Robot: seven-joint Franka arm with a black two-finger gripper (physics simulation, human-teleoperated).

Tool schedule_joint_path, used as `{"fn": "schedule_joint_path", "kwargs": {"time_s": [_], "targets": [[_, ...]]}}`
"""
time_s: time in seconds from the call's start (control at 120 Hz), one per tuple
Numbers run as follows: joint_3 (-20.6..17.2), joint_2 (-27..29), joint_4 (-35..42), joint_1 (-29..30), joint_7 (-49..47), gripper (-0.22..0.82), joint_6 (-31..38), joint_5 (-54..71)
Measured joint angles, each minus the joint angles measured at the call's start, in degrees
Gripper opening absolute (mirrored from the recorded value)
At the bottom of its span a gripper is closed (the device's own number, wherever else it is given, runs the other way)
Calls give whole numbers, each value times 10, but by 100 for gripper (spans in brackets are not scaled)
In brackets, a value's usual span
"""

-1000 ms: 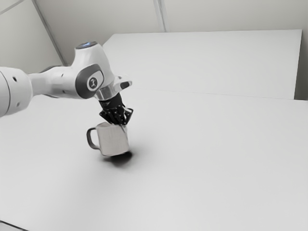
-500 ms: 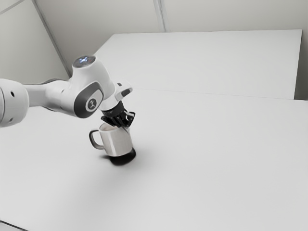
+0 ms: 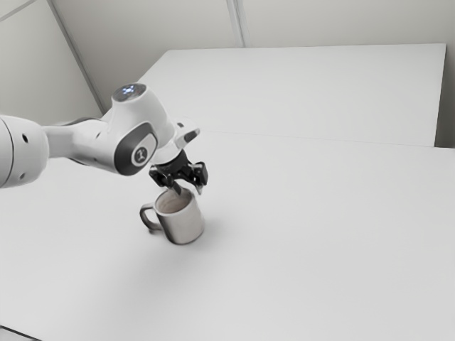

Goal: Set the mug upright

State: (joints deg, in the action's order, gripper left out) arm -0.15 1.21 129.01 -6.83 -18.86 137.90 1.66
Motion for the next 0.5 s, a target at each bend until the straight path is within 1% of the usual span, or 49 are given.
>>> {"fn": "schedule_joint_path", "kwargs": {"time_s": [0.092,0.2,0.333,0.5], "targets": [[2,12,-13,-3,-1,41,-22,2],[6,17,-45,-4,-2,49,-47,3],[17,14,-112,-1,9,54,-109,15],[19,12,-189,12,32,58,-193,34]]}}
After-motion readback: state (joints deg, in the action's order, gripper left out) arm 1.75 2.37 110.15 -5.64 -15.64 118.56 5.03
